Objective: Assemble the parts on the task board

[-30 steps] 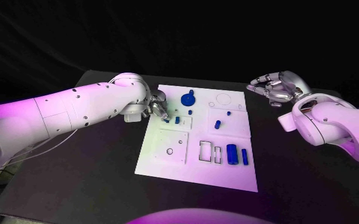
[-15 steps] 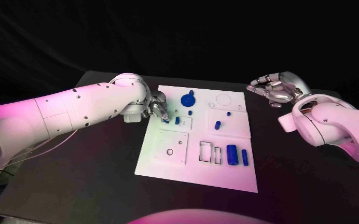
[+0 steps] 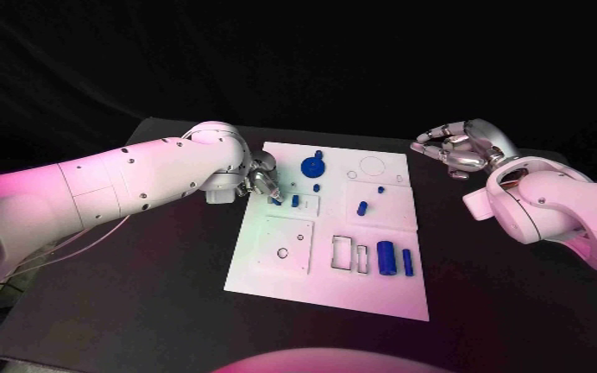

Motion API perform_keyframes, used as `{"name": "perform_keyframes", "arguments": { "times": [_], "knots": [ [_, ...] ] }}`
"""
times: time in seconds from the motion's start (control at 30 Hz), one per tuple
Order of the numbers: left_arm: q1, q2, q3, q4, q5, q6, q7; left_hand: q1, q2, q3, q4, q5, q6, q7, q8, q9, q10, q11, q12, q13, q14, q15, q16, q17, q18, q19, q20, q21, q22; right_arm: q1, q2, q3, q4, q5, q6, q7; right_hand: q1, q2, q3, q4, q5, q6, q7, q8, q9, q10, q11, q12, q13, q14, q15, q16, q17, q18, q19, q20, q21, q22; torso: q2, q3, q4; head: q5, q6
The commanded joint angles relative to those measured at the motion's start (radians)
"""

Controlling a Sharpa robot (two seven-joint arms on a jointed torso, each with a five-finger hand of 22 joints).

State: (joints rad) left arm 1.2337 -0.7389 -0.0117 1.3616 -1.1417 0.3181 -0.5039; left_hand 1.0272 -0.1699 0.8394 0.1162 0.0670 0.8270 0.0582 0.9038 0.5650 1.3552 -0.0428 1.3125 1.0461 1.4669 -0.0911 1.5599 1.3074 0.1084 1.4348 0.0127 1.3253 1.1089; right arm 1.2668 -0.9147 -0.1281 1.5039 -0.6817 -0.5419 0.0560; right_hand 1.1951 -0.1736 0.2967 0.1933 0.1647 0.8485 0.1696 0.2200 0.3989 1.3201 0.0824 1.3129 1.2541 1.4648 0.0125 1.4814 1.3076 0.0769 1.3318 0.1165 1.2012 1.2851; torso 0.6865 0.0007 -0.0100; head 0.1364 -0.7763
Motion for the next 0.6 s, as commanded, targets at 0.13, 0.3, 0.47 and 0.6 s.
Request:
{"name": "perform_keyframes", "arguments": {
  "times": [0.13, 0.3, 0.47, 0.6],
  "knots": [
    [-0.006, 0.002, -0.005, -0.003, -0.004, 0.031, -0.013, -0.017, 0.003, -0.015, 0.011, -0.007, 0.046, -0.035, -0.002, -0.004, 0.007, -0.003, 0.002, 0.003, 0.1, -0.009, 0.005, 0.247, -0.02, 0.003, -0.003, 0.003, 0.002, -0.001, -0.002, 0.0, 0.002, -0.011, 0.001, 0.007, 0.005, 0.01, -0.006, 0.006, 0.005, -0.001, -0.005, 0.002, -0.002, -0.003, -0.001, -0.004, -0.002, 0.051, -0.006, -0.006, 0.039, 0.018, 0.0, -0.004, -0.008, -0.001, 0.001, 0.0003, -0.0008, 0.0, 0.001],
    [-0.006, 0.004, -0.005, -0.005, -0.003, 0.032, -0.013, -0.032, 0.0, -0.037, 0.03, -0.008, 0.051, -0.035, -0.003, -0.009, 0.009, -0.003, 0.003, 0.008, 0.101, -0.009, 0.006, 0.25, -0.021, 0.003, -0.004, 0.004, 0.004, -0.001, -0.002, 0.0, 0.002, -0.011, 0.001, 0.007, 0.005, 0.01, -0.007, 0.006, 0.005, -0.001, -0.005, 0.002, -0.002, -0.003, -0.001, -0.003, -0.002, 0.051, -0.006, -0.006, 0.04, 0.018, 0.0, -0.004, -0.008, -0.001, 0.001, 0.0003, -0.0005, -0.001, -0.001],
    [-0.006, 0.007, -0.005, -0.007, -0.003, 0.03, -0.013, -0.078, -0.008, -0.093, 0.082, -0.012, 0.061, -0.033, -0.002, -0.016, 0.01, -0.001, 0.003, 0.012, 0.101, -0.008, 0.007, 0.252, -0.022, 0.004, -0.002, 0.005, 0.006, -0.001, -0.001, 0.0, 0.001, -0.011, 0.001, 0.008, 0.006, 0.011, -0.007, 0.007, 0.006, -0.001, -0.005, 0.002, -0.002, -0.002, -0.001, -0.003, -0.002, 0.051, -0.006, -0.006, 0.04, 0.018, 0.0, -0.004, -0.008, 0.0, 0.0, 0.0001, 0.0007, -0.001, -0.002],
    [-0.006, 0.009, -0.005, -0.01, -0.004, 0.029, -0.013, -0.085, -0.004, -0.124, 0.102, -0.011, 0.063, -0.034, -0.004, -0.02, 0.01, -0.001, 0.003, 0.014, 0.101, -0.008, 0.007, 0.252, -0.021, 0.004, -0.003, 0.006, 0.007, -0.001, 0.0, 0.0, 0.0, -0.011, 0.001, 0.009, 0.006, 0.011, -0.007, 0.007, 0.006, -0.001, -0.005, 0.002, -0.002, -0.002, -0.001, -0.003, -0.002, 0.051, -0.006, -0.006, 0.04, 0.018, 0.0, -0.004, -0.008, 0.0, 0.0, 0.0001, 0.0007, -0.001, -0.003]
  ]
}}
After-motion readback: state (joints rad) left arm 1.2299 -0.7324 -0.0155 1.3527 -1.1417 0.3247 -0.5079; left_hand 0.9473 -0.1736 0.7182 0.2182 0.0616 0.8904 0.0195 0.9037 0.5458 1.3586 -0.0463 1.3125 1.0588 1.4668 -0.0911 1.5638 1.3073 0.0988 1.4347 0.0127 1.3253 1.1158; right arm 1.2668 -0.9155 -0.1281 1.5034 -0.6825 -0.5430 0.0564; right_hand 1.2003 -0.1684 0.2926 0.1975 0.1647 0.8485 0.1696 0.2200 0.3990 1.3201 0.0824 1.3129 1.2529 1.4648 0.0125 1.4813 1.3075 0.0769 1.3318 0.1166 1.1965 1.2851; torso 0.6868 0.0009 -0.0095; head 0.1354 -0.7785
